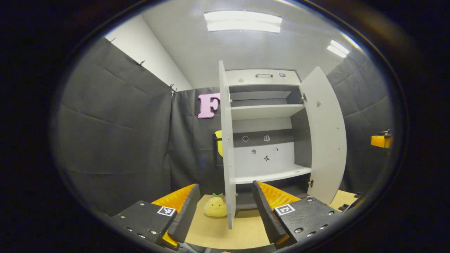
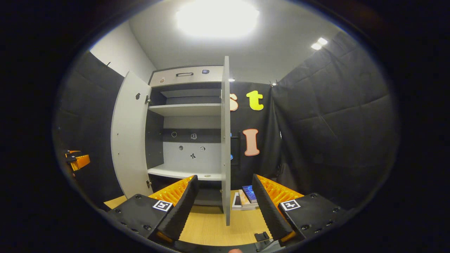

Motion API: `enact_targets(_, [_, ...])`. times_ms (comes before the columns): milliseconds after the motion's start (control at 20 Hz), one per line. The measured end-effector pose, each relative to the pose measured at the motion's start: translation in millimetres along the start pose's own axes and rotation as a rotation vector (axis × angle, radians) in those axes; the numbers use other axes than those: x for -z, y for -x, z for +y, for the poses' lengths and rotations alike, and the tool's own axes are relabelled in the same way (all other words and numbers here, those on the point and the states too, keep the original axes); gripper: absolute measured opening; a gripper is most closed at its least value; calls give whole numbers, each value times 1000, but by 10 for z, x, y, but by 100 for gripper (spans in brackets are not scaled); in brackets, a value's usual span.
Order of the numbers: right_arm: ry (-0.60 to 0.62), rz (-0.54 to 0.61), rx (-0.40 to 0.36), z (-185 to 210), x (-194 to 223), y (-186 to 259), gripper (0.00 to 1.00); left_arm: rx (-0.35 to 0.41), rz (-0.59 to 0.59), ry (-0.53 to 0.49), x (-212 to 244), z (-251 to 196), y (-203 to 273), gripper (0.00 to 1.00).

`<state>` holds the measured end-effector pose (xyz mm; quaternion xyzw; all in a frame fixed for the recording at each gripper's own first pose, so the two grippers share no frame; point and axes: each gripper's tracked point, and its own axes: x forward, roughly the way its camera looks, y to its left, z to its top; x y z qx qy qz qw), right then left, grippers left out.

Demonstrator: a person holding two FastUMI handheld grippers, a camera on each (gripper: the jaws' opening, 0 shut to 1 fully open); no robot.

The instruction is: Open the right door of the double-door shoe cabinet with the right hand, and open the left door with the left hand.

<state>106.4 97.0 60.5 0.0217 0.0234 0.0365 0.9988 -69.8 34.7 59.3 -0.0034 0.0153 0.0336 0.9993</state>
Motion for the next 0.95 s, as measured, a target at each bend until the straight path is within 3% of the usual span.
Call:
enact_targets(50, [0, 1, 1, -9, 0, -3, 95, -4, -3, -3, -16, 8, 2, 85])
enact_targets(950, [-4, -27, 12, -6, -67, -31, 95, -47, -11, -32, -26, 110, 8, 85])
